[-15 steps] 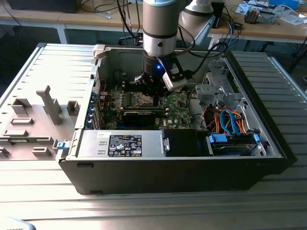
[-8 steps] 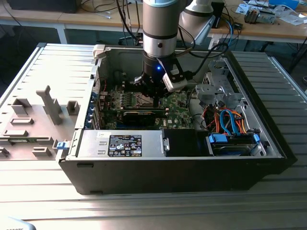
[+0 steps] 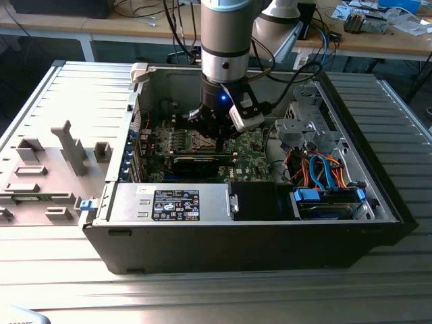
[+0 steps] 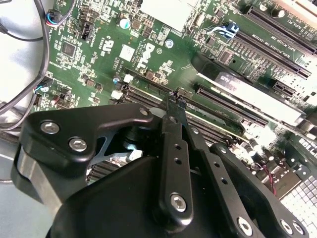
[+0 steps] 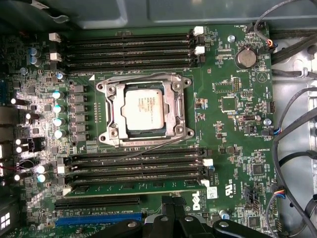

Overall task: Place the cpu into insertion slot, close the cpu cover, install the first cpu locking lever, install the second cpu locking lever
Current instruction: 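Install the second cpu locking lever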

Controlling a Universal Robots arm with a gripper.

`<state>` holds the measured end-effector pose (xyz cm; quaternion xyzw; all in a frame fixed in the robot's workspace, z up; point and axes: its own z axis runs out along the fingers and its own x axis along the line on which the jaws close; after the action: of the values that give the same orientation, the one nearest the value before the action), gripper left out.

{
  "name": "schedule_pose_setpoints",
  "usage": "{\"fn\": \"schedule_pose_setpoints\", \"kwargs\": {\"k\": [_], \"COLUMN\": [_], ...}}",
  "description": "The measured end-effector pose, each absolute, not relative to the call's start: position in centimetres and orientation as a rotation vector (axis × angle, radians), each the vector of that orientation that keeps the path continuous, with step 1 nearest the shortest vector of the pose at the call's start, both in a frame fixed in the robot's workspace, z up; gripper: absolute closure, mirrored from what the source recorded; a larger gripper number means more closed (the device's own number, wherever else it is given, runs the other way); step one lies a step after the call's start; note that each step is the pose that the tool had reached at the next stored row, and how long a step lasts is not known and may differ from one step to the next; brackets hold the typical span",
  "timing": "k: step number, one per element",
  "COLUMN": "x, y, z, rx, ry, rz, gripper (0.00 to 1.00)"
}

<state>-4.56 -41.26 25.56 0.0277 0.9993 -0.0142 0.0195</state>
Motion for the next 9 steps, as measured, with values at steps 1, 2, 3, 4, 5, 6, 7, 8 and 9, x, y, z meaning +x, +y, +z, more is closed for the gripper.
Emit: {"fn": "schedule_pose_setpoints", "kwargs": {"k": [1,2,3,4,5,6,7,8,9], "x": [-4.56,-4.56,-4.56,-4.56,-4.56,-4.56,-4.56,-4.56,-4.56], "y": [-41.28,-41.33,-41.35,-41.38,-41.41,-41.43,-41.47,-41.5,-41.53], "z": [25.56,25.56,25.56,25.56,25.56,25.56,25.56,25.55,25.55], "rx": [0.086,0.086,0.086,0.086,0.086,0.086,0.086,0.086,0.086], "ry": [3.101,3.101,3.101,3.101,3.101,3.101,3.101,3.101,3.101], "rz": [-0.044,-0.044,-0.044,-0.044,-0.044,-0.044,-0.044,-0.044,-0.044], "gripper": [0.89,0.89,0.89,0.89,0.89,0.89,0.89,0.89,0.89]}}
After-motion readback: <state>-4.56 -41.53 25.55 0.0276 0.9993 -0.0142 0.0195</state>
